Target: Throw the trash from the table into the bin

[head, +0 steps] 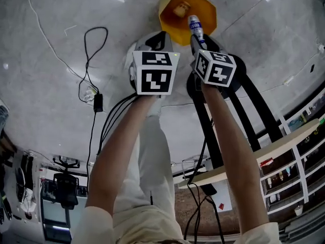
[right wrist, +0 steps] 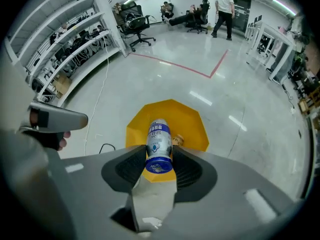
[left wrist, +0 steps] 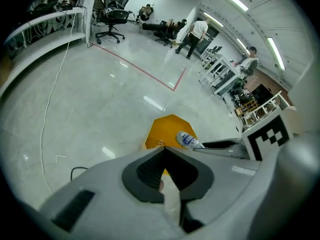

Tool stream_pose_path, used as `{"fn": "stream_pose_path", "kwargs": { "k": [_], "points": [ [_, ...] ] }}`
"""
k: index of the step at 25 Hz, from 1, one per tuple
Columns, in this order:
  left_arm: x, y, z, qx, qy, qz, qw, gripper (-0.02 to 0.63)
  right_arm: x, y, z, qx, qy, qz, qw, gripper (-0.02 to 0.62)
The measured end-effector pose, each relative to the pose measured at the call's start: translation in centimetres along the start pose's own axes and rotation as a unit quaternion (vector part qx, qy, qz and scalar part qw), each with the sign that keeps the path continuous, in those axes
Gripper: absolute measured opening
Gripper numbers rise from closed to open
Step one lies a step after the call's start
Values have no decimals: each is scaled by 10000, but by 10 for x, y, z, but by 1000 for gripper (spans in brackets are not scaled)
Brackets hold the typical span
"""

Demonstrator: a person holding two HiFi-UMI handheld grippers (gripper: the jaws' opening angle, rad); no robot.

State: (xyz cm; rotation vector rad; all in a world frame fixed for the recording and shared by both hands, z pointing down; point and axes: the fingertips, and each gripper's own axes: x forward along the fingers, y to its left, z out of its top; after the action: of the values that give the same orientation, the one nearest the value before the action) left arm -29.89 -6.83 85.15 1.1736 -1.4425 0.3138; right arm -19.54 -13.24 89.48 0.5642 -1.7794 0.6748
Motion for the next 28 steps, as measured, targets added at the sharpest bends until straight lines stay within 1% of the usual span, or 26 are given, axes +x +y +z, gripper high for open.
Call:
{"fn": "stream_pose_path", "kwargs": {
  "k": [3, 6, 9, 11, 12, 14, 15, 17, 22, 24, 28],
  "points": [
    [12, 9, -5, 60, 20, 27, 10000, 6, 20, -8, -8, 88, 230, 13, 9997, 172],
    [30, 17, -17, -15, 133, 71, 9999, 7, 33, -8, -4, -191, 454, 116, 9987, 172],
    [35, 25, -20, -12, 252, 59, 9997, 6, 43, 4, 9, -288, 469, 228, 9982, 172],
    [36, 26, -18, 44, 267, 54, 9996, 7, 45, 6, 18, -295, 449, 155, 9984, 175],
    [35, 26, -17, 67, 260, 56, 9996, 6, 46, 6, 19, -386, 467, 54, 9981, 178],
    [33, 25, -16, 88, 241, 57, 9997, 7, 45, 5, 17, -627, 501, -111, 9967, 281],
    [32, 24, -15, 99, 242, 48, 9996, 6, 43, 5, 15, -637, 494, -128, 9967, 287],
    [29, 20, -13, 172, 243, 9, 9996, 7, 35, 3, 12, -448, 442, -132, 9979, 294],
    [10, 11, 0, 485, 196, -20, 9986, 6, -10, -1, 11, 134, 226, -280, 9993, 253],
    [0, 7, 2, 614, 212, 2, 9979, 6, -29, 0, 11, 244, 90, -276, 9993, 238],
    [-22, -4, 11, 931, 224, 79, 9954, 6, -68, -3, 21, 468, -236, -253, 9983, 236]
  ]
}}
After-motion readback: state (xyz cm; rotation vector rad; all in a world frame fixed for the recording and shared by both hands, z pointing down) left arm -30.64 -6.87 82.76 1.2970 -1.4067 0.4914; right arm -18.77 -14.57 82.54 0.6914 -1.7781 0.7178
